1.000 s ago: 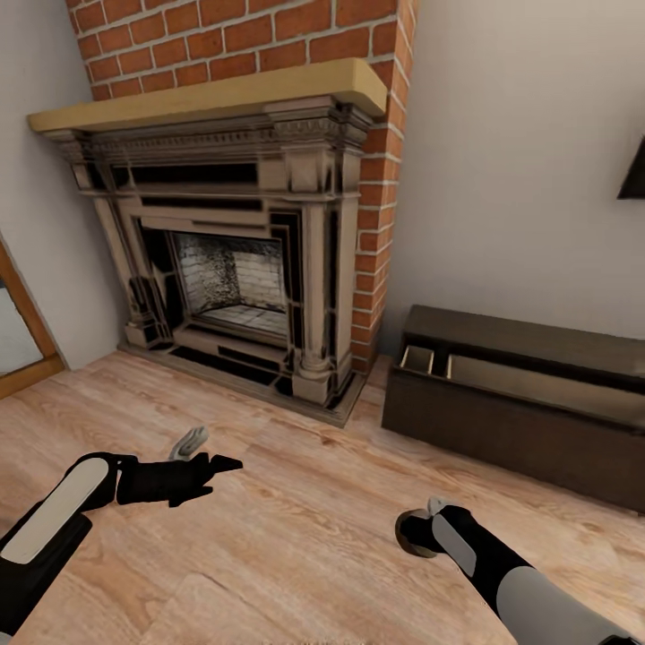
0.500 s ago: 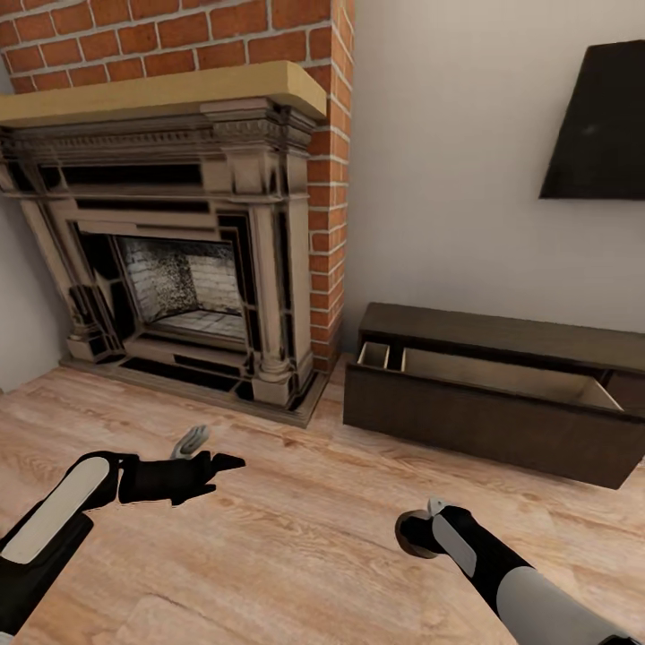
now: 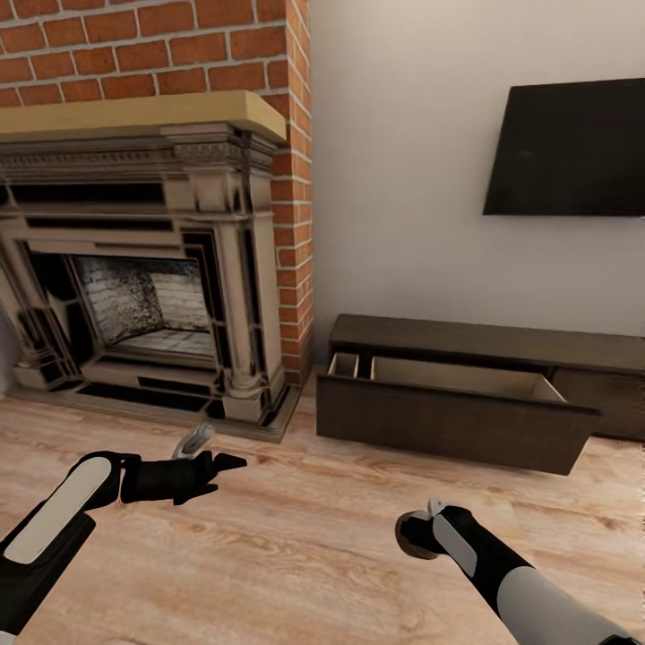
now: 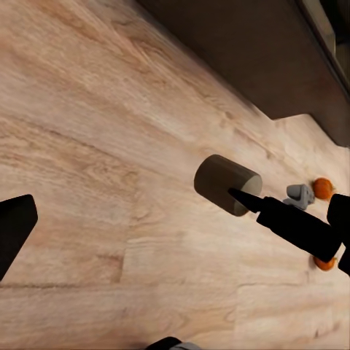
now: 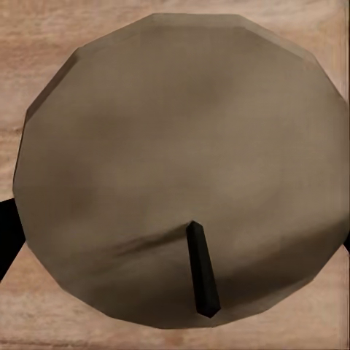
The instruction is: Place each of the two pumpkins and all three candles from the living room inside a cabinet in the living room (use any cabinet), then make sure every cabinet is closed, and position the cauldron so it is next to a table in the living room.
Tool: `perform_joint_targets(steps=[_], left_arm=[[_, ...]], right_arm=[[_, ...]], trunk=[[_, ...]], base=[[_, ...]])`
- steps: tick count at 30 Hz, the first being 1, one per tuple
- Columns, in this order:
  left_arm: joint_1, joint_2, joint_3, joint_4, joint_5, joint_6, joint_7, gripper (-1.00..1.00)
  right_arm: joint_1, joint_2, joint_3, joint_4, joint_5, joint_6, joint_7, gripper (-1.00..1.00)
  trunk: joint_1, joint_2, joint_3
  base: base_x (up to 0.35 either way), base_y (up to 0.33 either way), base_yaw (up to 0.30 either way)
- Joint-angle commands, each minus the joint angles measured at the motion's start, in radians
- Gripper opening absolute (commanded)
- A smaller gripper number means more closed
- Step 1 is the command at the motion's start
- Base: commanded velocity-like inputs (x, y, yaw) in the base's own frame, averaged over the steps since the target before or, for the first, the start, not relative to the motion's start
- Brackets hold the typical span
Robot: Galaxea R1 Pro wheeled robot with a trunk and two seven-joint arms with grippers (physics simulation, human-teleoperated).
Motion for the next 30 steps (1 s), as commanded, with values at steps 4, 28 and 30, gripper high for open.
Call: perform_joint_targets(steps=[4, 28, 30], left_arm=[[-0.001, 0.001, -0.001, -0.001, 0.011, 0.000, 0.010, 1.00], [-0.001, -0.002, -0.003, -0.001, 0.012, 0.000, 0.013, 1.00], [-0.001, -0.002, -0.003, -0.001, 0.011, 0.000, 0.013, 1.00]], right_arm=[[-0.001, -0.004, 0.007, -0.004, -0.015, 0.005, -0.009, -1.00], [-0.003, -0.007, 0.004, -0.007, -0.019, 0.013, -0.013, -1.00], [-0.003, -0.007, 0.004, -0.007, -0.019, 0.013, -0.013, -1.00]], trunk=[[-0.002, 0.001, 0.009], [-0.074, 0.129, 0.049], [-0.082, 0.143, 0.052]], base=[[0.000, 0.000, -0.073], [0.000, 0.000, -0.002], [0.000, 0.000, 0.000]])
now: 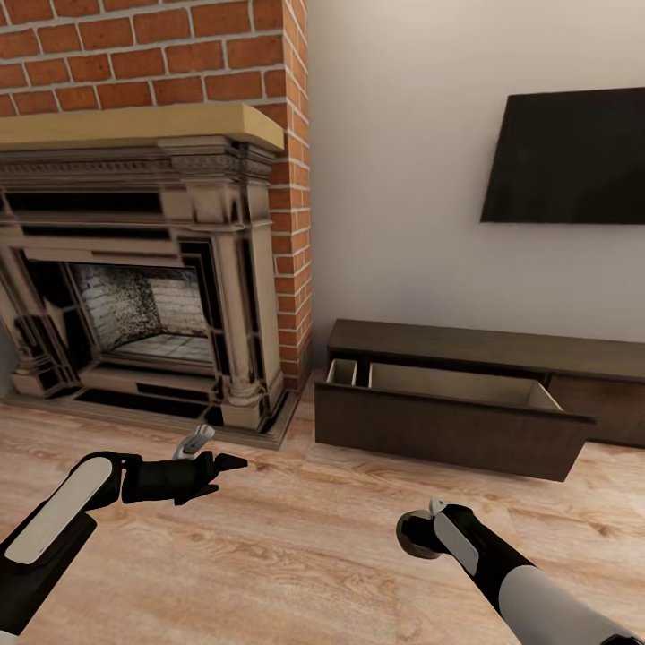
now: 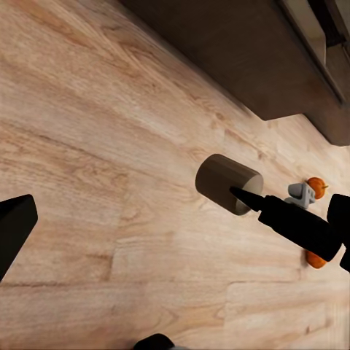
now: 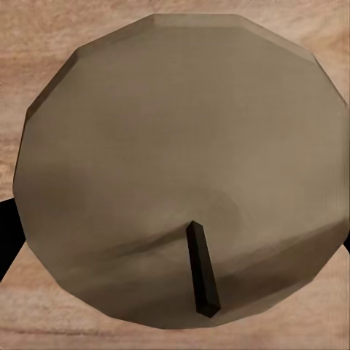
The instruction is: Place each of the two pumpkins and all three candles from the living room inside a cabinet in the living room (use any cabinet), then make sure every cabinet is closed, and position the cauldron so it is next to a table in the living room.
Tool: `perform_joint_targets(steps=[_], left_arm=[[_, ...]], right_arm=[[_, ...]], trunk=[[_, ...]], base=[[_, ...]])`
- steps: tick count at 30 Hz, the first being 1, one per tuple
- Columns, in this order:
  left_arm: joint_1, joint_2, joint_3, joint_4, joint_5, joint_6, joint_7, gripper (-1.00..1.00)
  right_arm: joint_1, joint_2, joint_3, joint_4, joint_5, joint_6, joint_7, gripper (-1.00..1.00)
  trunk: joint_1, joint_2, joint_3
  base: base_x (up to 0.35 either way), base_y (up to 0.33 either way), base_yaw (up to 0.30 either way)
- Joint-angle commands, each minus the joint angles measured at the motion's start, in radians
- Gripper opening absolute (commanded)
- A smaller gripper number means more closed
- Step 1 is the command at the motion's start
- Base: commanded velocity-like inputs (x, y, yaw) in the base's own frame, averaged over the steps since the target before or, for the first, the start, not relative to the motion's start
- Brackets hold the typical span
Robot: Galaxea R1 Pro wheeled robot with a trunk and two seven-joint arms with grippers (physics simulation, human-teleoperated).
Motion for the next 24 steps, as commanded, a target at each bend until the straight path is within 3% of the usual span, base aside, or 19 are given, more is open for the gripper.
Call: perform_joint_targets(steps=[1, 6, 10, 15, 18, 24], left_arm=[[-0.001, 0.001, -0.001, -0.001, 0.010, 0.000, 0.010, 1.00], [-0.001, 0.001, -0.001, -0.001, 0.010, -0.001, 0.012, 1.00], [-0.001, -0.001, 0.000, -0.002, 0.011, -0.001, 0.067, 1.00], [-0.002, -0.044, 0.000, -0.002, 0.009, 0.000, 0.131, 1.00], [-0.002, -0.066, 0.001, -0.002, 0.009, 0.000, 0.202, 1.00], [-0.002, -0.073, 0.001, 0.006, 0.006, -0.002, 0.239, 1.00]], right_arm=[[0.000, -0.001, 0.008, -0.002, -0.011, 0.002, -0.009, -1.00], [-0.001, -0.001, 0.008, -0.002, -0.011, 0.002, -0.010, -1.00], [-0.001, -0.001, 0.008, -0.002, -0.011, 0.002, -0.010, -1.00], [-0.001, -0.001, 0.008, -0.002, -0.011, 0.002, -0.011, -1.00], [-0.001, -0.001, 0.008, -0.002, -0.011, 0.002, -0.011, -1.00], [-0.001, -0.001, 0.008, -0.001, -0.011, 0.001, -0.012, -1.00]], trunk=[[-0.004, 0.007, 0.000], [-0.023, 0.042, 0.008], [-0.039, 0.070, 0.014], [-0.058, 0.105, 0.021], [-0.069, 0.126, 0.026], [-0.092, 0.168, 0.035]], base=[[0.000, 0.000, 0.000], [0.000, 0.000, 0.000], [0.000, 0.000, 0.000], [0.000, 0.000, 0.000], [0.000, 0.000, 0.000], [0.000, 0.000, 0.000]])
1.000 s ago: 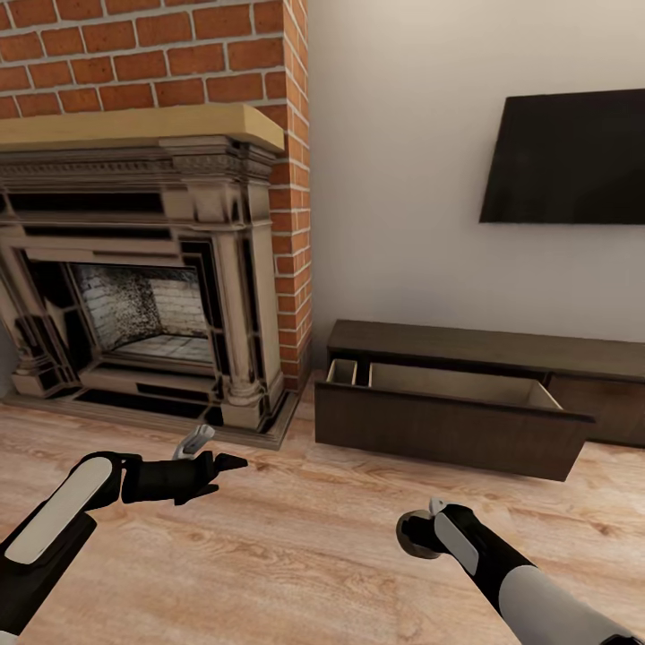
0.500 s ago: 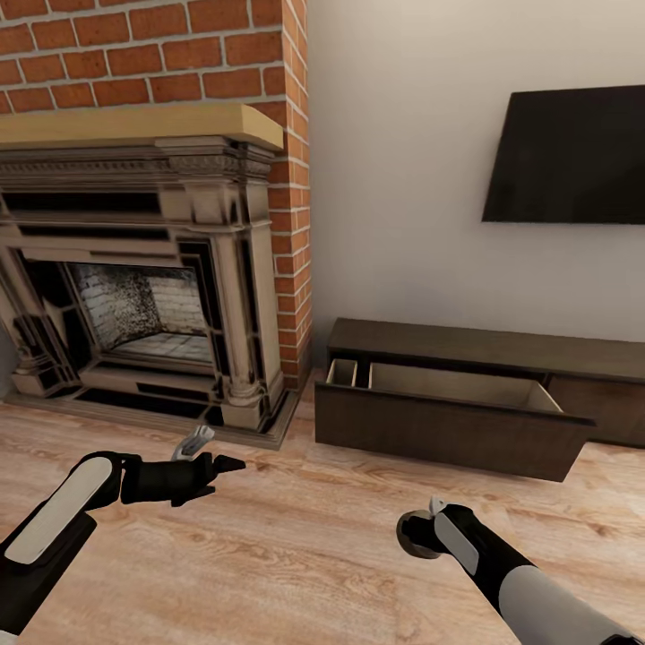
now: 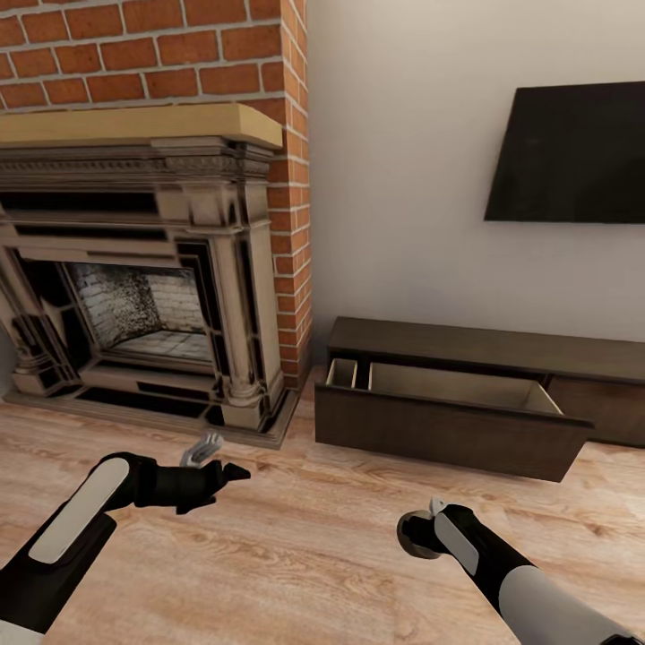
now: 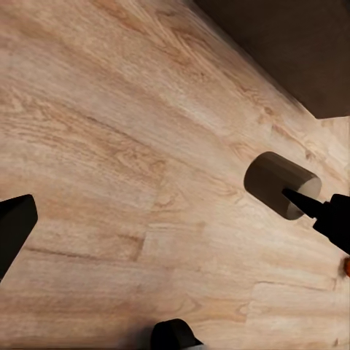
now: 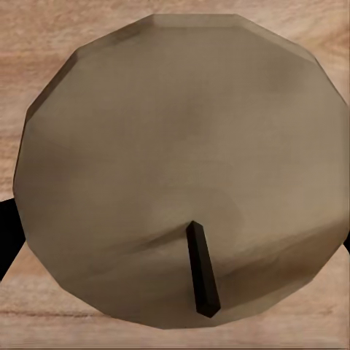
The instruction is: Place each of the two pumpkins and all three candles from the living room inside a cabinet in the living room (use any cabinet), then make sure every cabinet is closed, and position the cauldron so it is next to a table in the living room.
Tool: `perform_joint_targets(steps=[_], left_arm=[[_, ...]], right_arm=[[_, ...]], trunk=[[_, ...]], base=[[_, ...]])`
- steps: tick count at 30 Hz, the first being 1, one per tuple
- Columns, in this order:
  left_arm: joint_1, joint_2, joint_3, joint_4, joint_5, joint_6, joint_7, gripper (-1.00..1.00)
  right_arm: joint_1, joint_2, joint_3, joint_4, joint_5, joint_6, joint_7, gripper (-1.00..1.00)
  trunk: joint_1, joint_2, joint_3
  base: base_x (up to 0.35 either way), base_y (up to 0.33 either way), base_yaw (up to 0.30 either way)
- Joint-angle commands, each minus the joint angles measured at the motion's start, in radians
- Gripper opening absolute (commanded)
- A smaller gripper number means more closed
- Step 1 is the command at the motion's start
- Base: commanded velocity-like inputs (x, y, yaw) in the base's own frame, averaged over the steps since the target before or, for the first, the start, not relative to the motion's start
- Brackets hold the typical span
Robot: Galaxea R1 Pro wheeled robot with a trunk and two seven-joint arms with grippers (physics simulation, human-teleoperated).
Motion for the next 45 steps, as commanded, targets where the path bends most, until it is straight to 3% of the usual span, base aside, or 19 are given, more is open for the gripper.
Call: perform_joint_targets(steps=[1, 4, 7, 12, 16, 23, 45], left_arm=[[-0.001, 0.000, -0.001, 0.000, 0.010, -0.001, 0.011, 1.00], [-0.002, -0.004, -0.002, 0.007, 0.009, -0.002, 0.014, 1.00], [-0.004, -0.015, -0.002, 0.033, -0.029, -0.002, 0.021, 1.00], [-0.009, -0.062, 0.002, 0.095, -0.175, -0.003, 0.035, 1.00], [-0.011, -0.079, 0.003, 0.152, -0.227, -0.003, 0.036, 1.00], [-0.015, -0.083, 0.003, 0.213, -0.243, -0.003, 0.039, 1.00], [-0.015, -0.084, 0.003, 0.210, -0.253, -0.003, 0.041, 1.00]], right_arm=[[-0.001, -0.001, 0.008, -0.002, -0.011, 0.002, -0.009, -1.00], [0.000, -0.001, 0.008, -0.002, -0.011, 0.002, -0.009, -1.00], [0.000, -0.001, 0.008, -0.003, -0.011, 0.001, -0.009, -1.00], [-0.001, -0.001, 0.009, -0.007, -0.010, -0.012, -0.007, -1.00], [0.000, -0.001, 0.009, -0.009, -0.010, -0.014, -0.005, -1.00], [0.000, -0.001, 0.008, -0.010, -0.011, -0.016, -0.003, -1.00], [0.000, -0.001, 0.008, -0.009, -0.011, -0.016, -0.003, -1.00]], trunk=[[-0.004, 0.007, 0.000], [-0.016, 0.028, 0.005], [-0.027, 0.049, 0.009], [-0.046, 0.084, 0.019], [-0.062, 0.112, 0.030], [-0.088, 0.161, 0.052], [-0.173, 0.315, 0.121]], base=[[0.000, 0.000, 0.000], [0.000, 0.000, 0.000], [0.000, 0.000, 0.000], [0.000, 0.000, 0.000], [0.000, 0.000, 0.000], [0.000, 0.000, -0.111], [0.000, 0.000, -0.286]])
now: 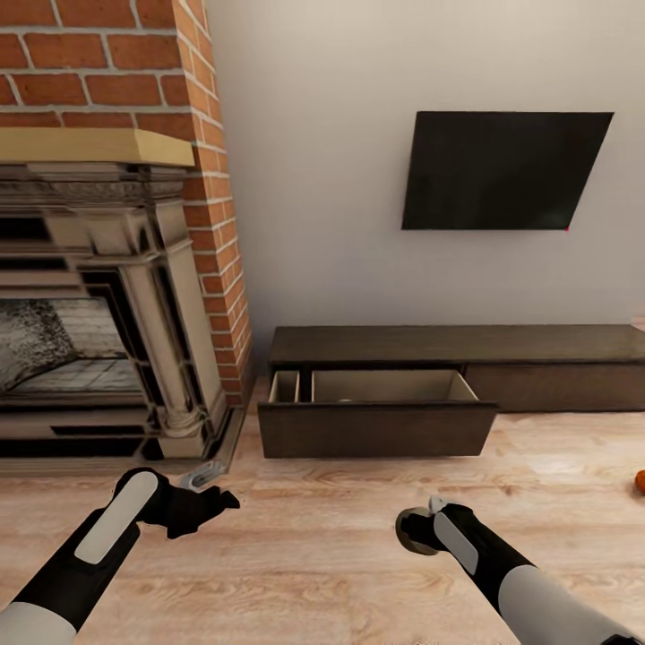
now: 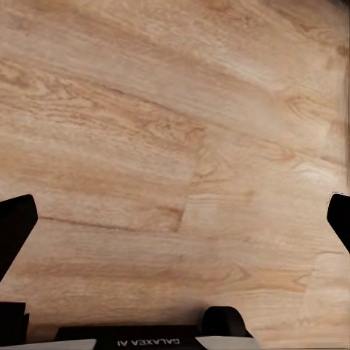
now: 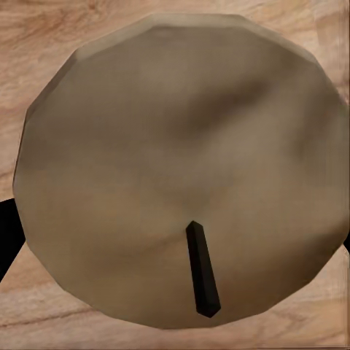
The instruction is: Place each of the two pumpkins and all three candles from the living room inside a cabinet in the living room (use any cabinet), then make sure every cabinet is closed, and position the cauldron so it is next to a table in the living room.
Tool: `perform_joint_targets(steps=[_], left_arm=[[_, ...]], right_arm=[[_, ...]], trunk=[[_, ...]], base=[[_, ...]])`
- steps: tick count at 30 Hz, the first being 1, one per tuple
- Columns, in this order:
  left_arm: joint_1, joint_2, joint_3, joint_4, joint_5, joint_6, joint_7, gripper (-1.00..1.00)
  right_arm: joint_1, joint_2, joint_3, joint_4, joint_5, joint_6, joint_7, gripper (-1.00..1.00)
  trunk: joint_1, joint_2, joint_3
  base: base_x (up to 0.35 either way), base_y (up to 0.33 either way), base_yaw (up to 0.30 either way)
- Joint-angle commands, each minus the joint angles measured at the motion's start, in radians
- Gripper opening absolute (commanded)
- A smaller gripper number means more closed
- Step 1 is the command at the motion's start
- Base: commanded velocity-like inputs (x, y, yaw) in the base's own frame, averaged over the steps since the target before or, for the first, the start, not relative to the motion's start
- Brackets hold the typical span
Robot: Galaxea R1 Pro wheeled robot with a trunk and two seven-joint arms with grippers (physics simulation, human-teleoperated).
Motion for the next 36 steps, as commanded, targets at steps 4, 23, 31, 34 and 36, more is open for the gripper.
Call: perform_joint_targets(steps=[4, 23, 31, 34, 36], left_arm=[[-0.001, 0.001, -0.003, -0.005, 0.011, 0.000, 0.010, 1.00], [-0.001, -0.046, -0.006, -0.004, -0.028, 0.000, 0.011, 1.00], [-0.001, -0.057, -0.007, -0.003, -0.042, 0.000, 0.011, 1.00], [-0.001, -0.059, -0.006, -0.003, -0.054, 0.000, 0.011, 1.00], [-0.001, -0.063, -0.006, -0.005, -0.059, 0.000, 0.011, 1.00]], right_arm=[[-0.001, 0.001, 0.008, -0.002, -0.010, 0.002, -0.009, -1.00], [-0.001, -0.002, 0.008, -0.001, -0.008, 0.001, -0.008, -1.00], [-0.001, -0.002, 0.008, -0.001, -0.009, 0.002, -0.009, -1.00], [-0.001, -0.002, 0.008, -0.001, -0.009, 0.002, -0.009, -1.00], [-0.001, -0.002, 0.008, -0.001, -0.009, 0.002, -0.009, -1.00]], trunk=[[-0.016, 0.028, 0.012], [-0.088, 0.161, 0.067], [-0.119, 0.217, 0.087], [-0.131, 0.238, 0.095], [-0.138, 0.252, 0.099]], base=[[0.000, 0.000, -0.290], [0.000, 0.000, -0.290], [0.000, 0.000, -0.280], [0.000, 0.000, -0.263], [0.000, 0.000, -0.260]])
